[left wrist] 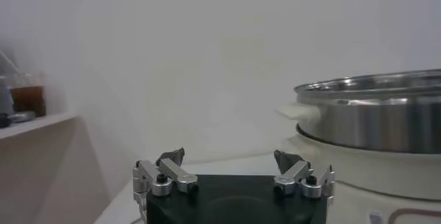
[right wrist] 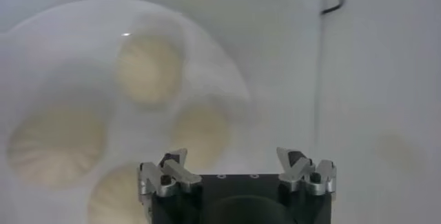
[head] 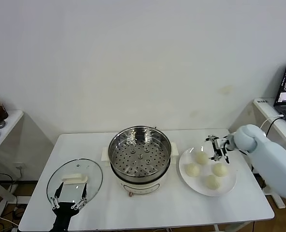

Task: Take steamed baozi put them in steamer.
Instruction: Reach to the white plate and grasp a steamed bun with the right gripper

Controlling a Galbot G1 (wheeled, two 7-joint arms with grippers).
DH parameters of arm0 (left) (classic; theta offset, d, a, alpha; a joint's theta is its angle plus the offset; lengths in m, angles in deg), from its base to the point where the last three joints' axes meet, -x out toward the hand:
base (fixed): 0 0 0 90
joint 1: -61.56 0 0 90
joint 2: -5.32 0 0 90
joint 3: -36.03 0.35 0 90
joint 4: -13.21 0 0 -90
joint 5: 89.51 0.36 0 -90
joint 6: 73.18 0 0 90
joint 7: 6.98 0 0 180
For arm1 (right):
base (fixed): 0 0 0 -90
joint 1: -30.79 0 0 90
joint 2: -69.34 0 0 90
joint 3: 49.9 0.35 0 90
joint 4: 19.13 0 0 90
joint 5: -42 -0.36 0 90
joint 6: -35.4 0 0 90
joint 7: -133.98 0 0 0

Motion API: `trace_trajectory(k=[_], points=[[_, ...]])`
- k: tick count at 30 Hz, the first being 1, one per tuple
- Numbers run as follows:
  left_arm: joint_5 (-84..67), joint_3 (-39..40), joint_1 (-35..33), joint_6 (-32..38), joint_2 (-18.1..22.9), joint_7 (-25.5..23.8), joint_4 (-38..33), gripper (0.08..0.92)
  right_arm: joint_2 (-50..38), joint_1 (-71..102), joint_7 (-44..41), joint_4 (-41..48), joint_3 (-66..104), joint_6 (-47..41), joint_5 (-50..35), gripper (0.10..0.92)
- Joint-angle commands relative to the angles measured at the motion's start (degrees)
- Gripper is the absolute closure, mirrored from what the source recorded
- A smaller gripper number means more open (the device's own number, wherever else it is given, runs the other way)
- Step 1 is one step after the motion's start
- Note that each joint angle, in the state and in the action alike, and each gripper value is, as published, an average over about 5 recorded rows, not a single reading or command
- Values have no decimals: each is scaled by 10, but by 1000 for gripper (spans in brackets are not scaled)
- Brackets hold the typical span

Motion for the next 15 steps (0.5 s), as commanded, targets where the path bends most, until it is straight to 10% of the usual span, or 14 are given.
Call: trace_trajectory(k=[1,15], points=[[2,-6,1,3,0,0,1,177,43,-94,-53,107,-124,-6,-8,203],[4,-12,0,9,1,-2,6,177,105,-79,-30,174,-92,-14,8,203]])
